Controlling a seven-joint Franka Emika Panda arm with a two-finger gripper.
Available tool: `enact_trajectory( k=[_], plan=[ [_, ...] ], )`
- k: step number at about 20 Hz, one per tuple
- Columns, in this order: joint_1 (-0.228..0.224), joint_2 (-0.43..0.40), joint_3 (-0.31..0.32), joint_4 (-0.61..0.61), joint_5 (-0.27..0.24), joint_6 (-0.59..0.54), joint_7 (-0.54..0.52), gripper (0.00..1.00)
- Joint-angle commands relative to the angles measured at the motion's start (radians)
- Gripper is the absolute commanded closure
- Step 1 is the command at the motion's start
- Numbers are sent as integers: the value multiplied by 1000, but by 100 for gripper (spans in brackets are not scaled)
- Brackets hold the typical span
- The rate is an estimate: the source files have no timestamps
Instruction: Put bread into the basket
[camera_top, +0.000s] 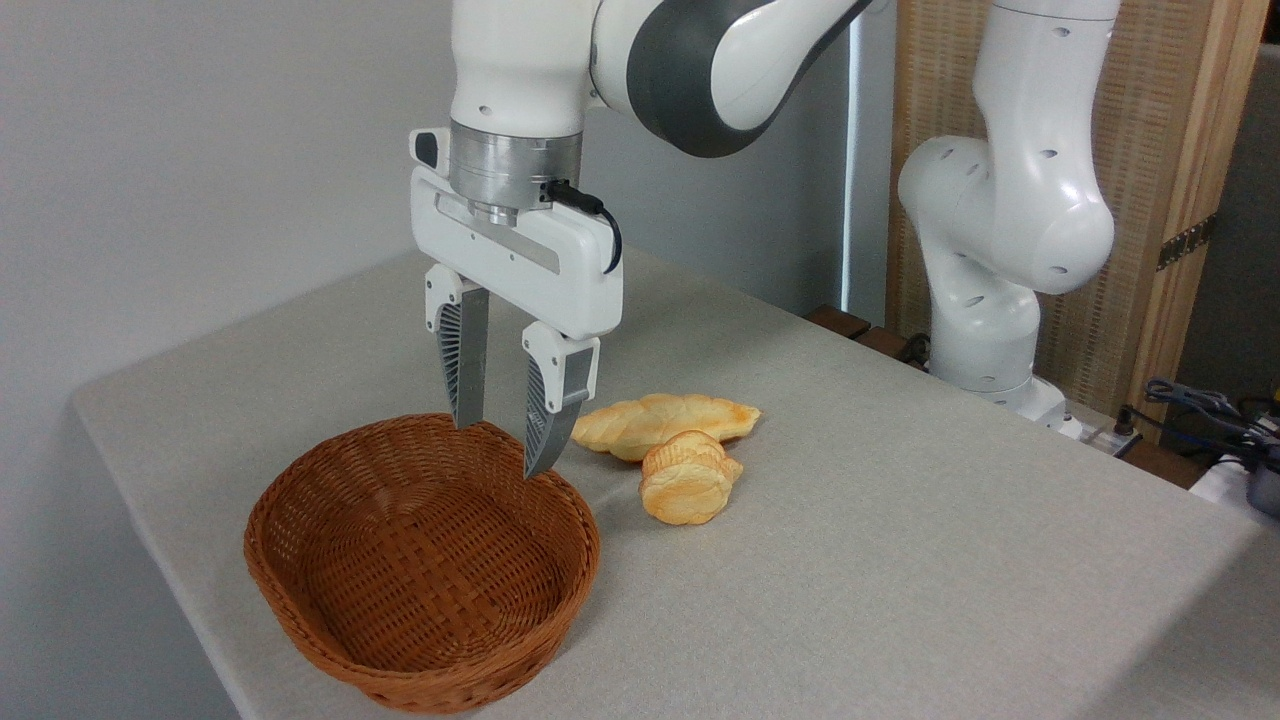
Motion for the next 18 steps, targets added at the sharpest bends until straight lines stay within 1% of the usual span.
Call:
enact_trajectory(
  k=[1,6,9,10,13,15,17,18],
  plan=[
    [-3,2,2,13,-13,-8,-10,0],
    [-3,-2,4,12,-11,-17,-4,0],
    [-6,-14,2,7,-11,-115,2,0],
    [-8,-19,2,4,-10,-124,4,0],
    [-8,-54,4,-23,-10,-147,4,0],
    [-10,-100,5,-89,-5,-147,9,0],
    [-8,-113,5,-103,-1,-172,48,0],
    [-5,-117,5,-103,-1,-195,85,0]
  ],
)
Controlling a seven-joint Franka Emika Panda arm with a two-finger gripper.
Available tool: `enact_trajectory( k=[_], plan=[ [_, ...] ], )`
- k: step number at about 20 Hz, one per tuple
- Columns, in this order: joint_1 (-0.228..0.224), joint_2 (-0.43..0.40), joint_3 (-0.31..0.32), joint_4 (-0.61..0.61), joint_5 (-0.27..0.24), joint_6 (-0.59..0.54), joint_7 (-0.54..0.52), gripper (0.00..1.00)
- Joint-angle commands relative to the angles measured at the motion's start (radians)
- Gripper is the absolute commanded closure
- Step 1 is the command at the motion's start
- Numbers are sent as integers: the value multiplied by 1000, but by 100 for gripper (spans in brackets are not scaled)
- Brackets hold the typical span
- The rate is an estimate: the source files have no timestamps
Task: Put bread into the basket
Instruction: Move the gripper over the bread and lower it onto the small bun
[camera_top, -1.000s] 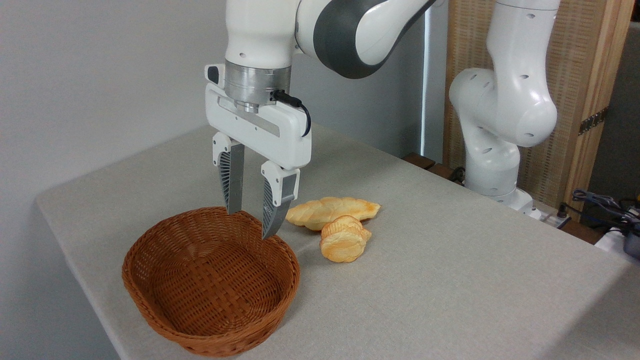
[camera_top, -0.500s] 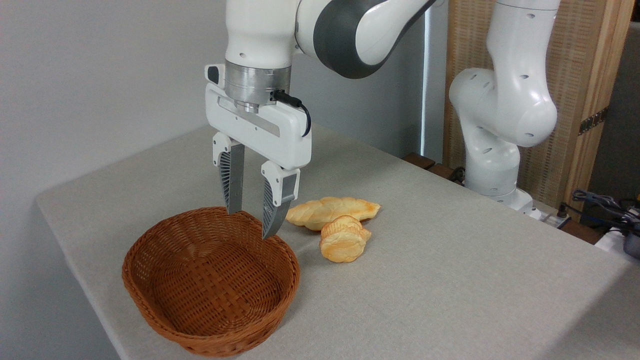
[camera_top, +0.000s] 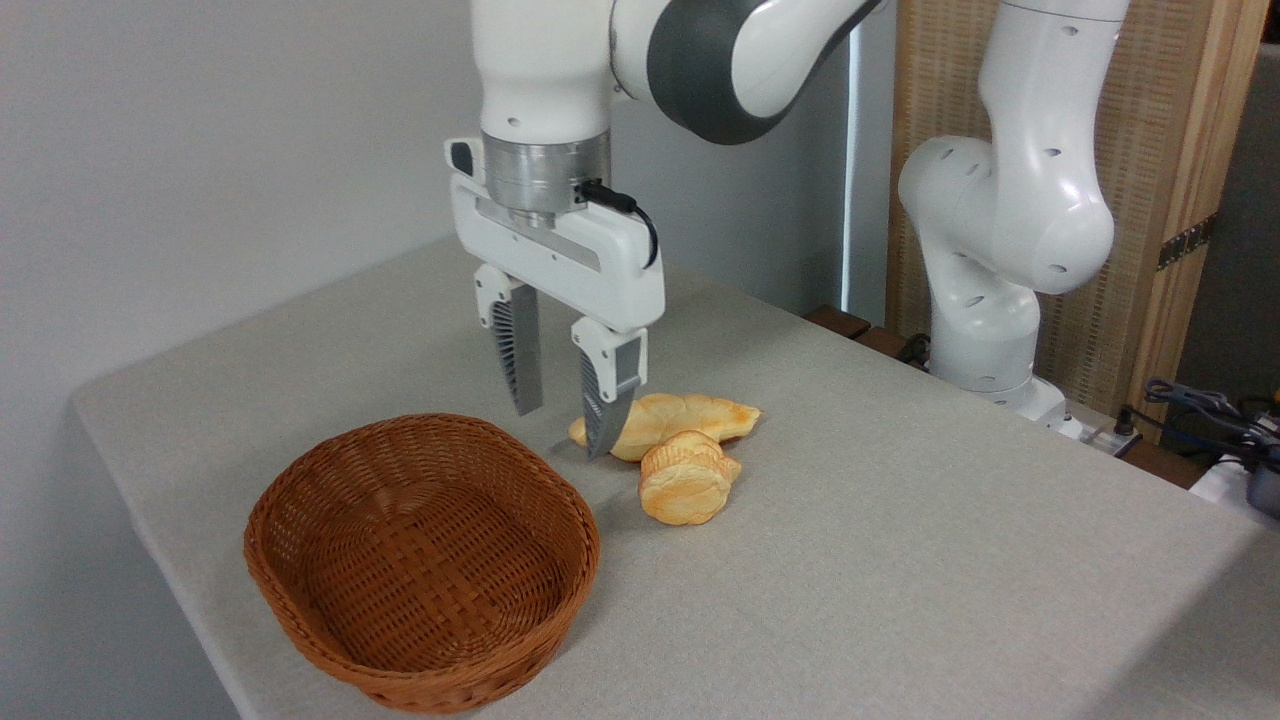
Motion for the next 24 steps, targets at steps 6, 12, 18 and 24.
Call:
enact_trajectory(
  k=[6,12,18,24],
  plan=[
    [9,-53,52,-72,-1,-84,381,0],
    [7,-52,113,-94,-2,-139,630,0],
    [7,-38,116,-117,-2,-165,754,0],
    [-2,-23,116,-117,-2,-125,768,46]
  ],
)
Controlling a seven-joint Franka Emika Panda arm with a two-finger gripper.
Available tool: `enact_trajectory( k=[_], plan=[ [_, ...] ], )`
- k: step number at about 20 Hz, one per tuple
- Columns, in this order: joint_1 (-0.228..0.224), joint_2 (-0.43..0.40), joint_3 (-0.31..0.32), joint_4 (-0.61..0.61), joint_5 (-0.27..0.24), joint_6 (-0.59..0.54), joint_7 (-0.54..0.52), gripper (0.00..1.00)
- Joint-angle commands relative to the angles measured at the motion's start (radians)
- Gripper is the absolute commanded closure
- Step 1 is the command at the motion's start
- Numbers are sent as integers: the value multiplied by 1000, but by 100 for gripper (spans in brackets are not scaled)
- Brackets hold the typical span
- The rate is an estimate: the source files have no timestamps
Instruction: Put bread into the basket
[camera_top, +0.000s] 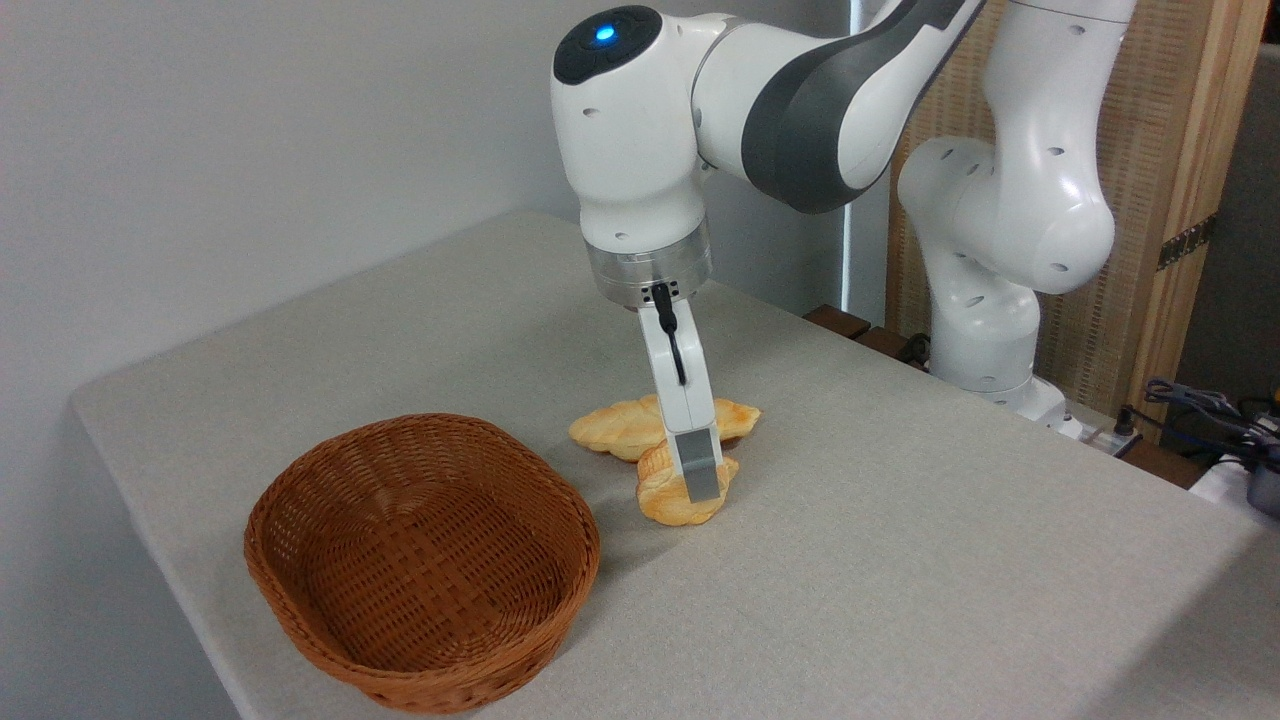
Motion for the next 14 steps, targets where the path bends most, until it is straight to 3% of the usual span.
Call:
enact_trajectory(
  k=[1,5,14],
  plan=[
    [-10,4,9,-2,-4,39,27,48],
    [-10,4,9,-2,-13,54,29,53],
    [-12,4,8,-2,-13,54,29,54]
  ],
)
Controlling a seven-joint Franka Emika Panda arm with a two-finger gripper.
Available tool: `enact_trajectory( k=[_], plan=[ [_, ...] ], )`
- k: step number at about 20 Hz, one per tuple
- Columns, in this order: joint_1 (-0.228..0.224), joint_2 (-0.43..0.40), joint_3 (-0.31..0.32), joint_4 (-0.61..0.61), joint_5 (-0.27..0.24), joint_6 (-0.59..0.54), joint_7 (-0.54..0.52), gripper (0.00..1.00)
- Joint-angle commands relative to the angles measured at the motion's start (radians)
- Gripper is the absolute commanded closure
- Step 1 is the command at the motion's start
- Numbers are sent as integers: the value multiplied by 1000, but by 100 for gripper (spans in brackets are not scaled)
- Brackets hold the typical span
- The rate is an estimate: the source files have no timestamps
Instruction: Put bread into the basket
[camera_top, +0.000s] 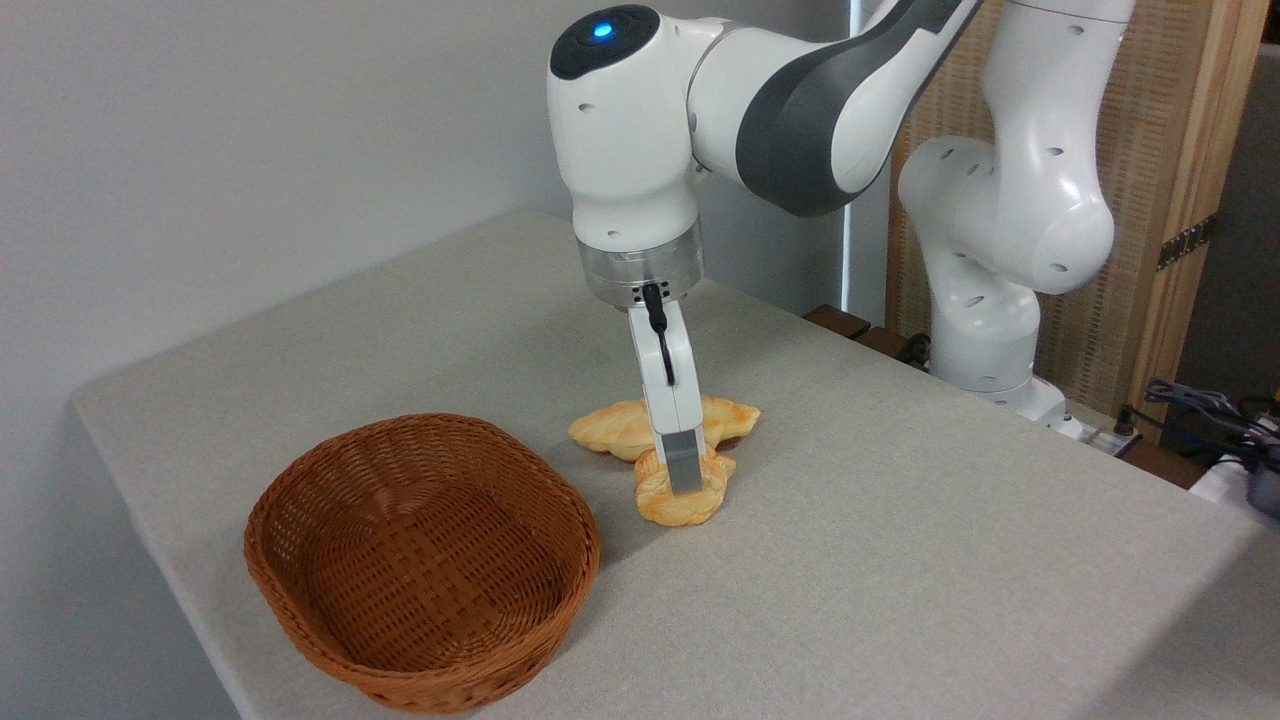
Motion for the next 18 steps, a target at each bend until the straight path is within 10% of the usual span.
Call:
enact_trajectory(
  k=[1,18],
  plan=[
    [-7,-3,8,-2,-13,10,28,54],
    [2,-23,9,57,-17,-77,26,65]
  ],
)
